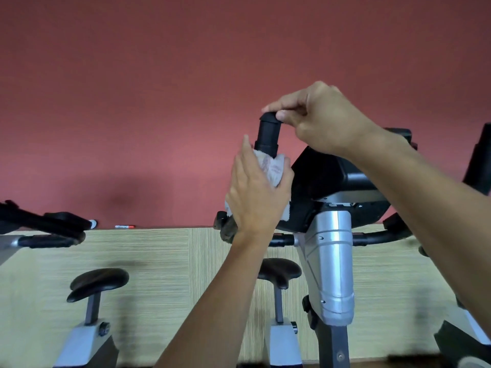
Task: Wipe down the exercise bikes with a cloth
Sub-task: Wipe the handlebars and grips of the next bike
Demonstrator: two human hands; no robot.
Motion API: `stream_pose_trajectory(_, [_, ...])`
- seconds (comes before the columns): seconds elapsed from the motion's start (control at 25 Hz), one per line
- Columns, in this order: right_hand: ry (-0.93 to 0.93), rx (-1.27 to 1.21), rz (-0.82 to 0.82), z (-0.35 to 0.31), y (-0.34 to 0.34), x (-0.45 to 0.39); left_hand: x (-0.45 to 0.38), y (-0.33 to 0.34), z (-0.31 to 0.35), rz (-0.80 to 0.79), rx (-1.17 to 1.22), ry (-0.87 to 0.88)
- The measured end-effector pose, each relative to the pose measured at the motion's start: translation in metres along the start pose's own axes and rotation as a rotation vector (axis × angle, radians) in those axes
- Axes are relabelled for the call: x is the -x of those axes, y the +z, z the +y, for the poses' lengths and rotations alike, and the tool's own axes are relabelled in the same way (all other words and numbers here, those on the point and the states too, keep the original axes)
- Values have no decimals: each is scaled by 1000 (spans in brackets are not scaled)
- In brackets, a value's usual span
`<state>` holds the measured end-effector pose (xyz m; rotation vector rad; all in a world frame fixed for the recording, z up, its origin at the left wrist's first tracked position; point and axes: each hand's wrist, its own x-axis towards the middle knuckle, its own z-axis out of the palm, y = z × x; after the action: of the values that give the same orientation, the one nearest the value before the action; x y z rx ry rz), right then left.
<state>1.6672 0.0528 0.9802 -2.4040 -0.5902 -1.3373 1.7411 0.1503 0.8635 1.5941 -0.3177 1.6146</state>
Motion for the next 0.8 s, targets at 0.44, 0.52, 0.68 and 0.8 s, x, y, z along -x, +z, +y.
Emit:
stream_pose_trajectory(0.44, [-47, 147, -44, -5, 0, 3, -22, 5, 13, 31, 16, 78])
stream_pose_trajectory(0.52, [-47, 164, -33, -5, 1, 7, -2, 10, -9, 63, 32, 92])
stream_pose_trajectory(0.68, [-42, 270, -43, -12, 4, 15, 15, 6, -24, 33, 28, 64])
stream_pose_trajectory(0.8, [-25, 232, -55, -17, 3, 18, -11, 4, -2, -26, 16, 57])
